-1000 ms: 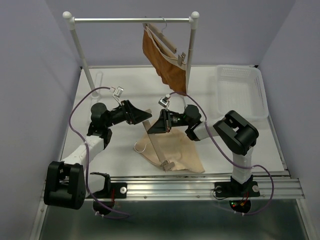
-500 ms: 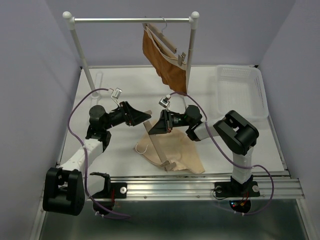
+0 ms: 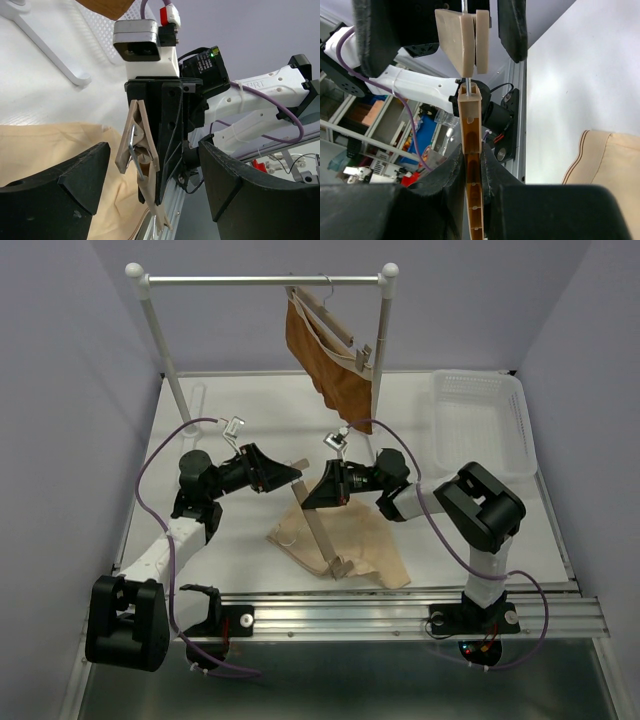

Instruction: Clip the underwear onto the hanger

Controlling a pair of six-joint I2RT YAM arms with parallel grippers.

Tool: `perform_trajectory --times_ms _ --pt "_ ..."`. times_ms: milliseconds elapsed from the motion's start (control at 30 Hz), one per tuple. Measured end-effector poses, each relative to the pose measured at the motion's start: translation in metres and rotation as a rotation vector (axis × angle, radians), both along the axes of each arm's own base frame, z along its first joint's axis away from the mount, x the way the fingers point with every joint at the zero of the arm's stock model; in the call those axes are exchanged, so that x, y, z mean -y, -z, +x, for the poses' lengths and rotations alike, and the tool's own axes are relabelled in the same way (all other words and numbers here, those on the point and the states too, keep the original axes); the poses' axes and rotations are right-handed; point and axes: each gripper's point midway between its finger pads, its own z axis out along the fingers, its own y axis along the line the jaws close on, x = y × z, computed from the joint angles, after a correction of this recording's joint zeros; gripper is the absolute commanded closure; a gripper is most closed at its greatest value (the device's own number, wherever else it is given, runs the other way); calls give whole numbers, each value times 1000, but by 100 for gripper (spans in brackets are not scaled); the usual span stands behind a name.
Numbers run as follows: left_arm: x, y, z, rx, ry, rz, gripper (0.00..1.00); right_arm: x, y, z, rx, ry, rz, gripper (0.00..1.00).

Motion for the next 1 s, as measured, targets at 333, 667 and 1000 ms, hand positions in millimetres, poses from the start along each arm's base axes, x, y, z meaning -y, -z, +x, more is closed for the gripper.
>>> perform_trajectory --times_ms 333,667,1000 --pt "0 2 0 -6 0 3 19 2 -1 -4 30 -18 2 99" --pt "0 2 -1 -7 2 3 20 2 2 -4 36 -23 -5 99" --pt "0 3 -1 -24 0 6 21 2 20 5 89 22 -91 99"
